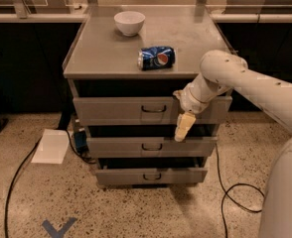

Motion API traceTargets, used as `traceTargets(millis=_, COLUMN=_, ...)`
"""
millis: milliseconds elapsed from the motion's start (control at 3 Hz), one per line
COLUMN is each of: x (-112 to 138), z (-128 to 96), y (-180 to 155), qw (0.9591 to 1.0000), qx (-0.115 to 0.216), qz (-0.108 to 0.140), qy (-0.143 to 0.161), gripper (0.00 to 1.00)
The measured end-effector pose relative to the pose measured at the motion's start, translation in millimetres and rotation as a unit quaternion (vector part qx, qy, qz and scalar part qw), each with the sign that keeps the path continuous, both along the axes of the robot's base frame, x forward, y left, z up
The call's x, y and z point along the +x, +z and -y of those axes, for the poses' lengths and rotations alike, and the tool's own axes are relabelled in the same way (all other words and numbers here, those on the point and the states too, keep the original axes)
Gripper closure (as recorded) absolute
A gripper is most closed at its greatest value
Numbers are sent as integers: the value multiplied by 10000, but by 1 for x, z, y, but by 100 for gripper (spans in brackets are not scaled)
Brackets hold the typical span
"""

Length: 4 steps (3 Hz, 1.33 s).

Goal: Open top drawer

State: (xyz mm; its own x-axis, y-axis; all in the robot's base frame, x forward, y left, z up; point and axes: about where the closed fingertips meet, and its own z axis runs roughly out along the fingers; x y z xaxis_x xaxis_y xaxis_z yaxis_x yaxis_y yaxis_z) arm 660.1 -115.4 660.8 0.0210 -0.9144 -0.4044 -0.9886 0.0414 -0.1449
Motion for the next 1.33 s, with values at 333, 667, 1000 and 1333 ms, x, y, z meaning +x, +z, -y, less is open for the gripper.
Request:
traceTargets(millis=333, x=-15, z=2, y=-4, qw=9996, qx=-16, qz=-271, qy=41, gripper=0)
traceTargets(millis=667, x=-48, z=3, y=-2, qw=9974, qx=7, qz=-688, qy=200, gripper=0)
traceTargets(millis=1000, x=-48, z=3, y=-2, qw=9974, qx=7, qz=-688, qy=200, gripper=0)
traceTargets(millis=1333, x=-67, z=-6, y=-7, qw=9965, qx=100, qz=-775, qy=302, gripper=0)
